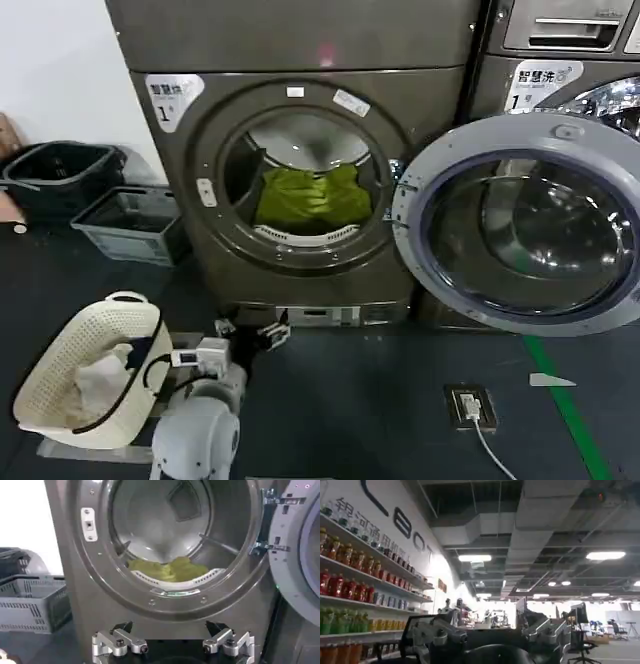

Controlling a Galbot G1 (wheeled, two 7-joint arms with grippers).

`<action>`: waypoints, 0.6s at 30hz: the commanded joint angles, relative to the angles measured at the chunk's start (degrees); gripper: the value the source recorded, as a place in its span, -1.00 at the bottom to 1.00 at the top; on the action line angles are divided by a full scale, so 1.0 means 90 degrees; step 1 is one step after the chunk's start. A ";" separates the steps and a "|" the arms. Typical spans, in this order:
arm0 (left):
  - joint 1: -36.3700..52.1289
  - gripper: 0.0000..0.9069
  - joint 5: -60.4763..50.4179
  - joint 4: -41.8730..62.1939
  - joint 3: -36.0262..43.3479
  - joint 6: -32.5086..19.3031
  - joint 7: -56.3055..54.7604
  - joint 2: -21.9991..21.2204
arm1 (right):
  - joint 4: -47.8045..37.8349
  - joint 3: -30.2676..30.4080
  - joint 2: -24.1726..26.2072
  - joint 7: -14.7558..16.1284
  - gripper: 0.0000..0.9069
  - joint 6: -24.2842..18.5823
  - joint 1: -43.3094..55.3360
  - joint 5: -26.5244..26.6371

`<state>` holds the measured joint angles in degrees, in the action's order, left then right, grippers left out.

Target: Grasp the clothes from the dryer.

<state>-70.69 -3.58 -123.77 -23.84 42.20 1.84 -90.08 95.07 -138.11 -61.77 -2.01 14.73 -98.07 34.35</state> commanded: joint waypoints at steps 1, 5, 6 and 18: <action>-0.0009 1.00 0.0010 0.0004 0.0004 0.0312 0.0003 0.0006 | 0.0005 0.0000 0.0002 -0.0011 1.00 -0.0003 0.0000 -0.0002; -0.0012 1.00 0.0003 0.0007 0.0012 0.0312 0.0014 0.0013 | 0.0022 0.0025 -0.0040 -0.0017 1.00 -0.0005 0.0020 -0.0002; -0.0014 1.00 0.0001 0.0004 0.0013 0.0312 0.0016 0.0016 | 0.0026 0.0029 -0.0050 -0.0015 1.00 -0.0007 0.0018 -0.0002; -0.0031 1.00 -0.0026 -0.0072 0.0021 0.0312 0.0035 0.0055 | 0.0139 0.0202 -0.0179 -0.0266 1.00 -0.0172 0.0067 -0.0030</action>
<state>-70.96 -3.79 -124.30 -23.69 42.20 2.13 -89.64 96.43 -136.46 -63.54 -4.05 13.45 -97.42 34.19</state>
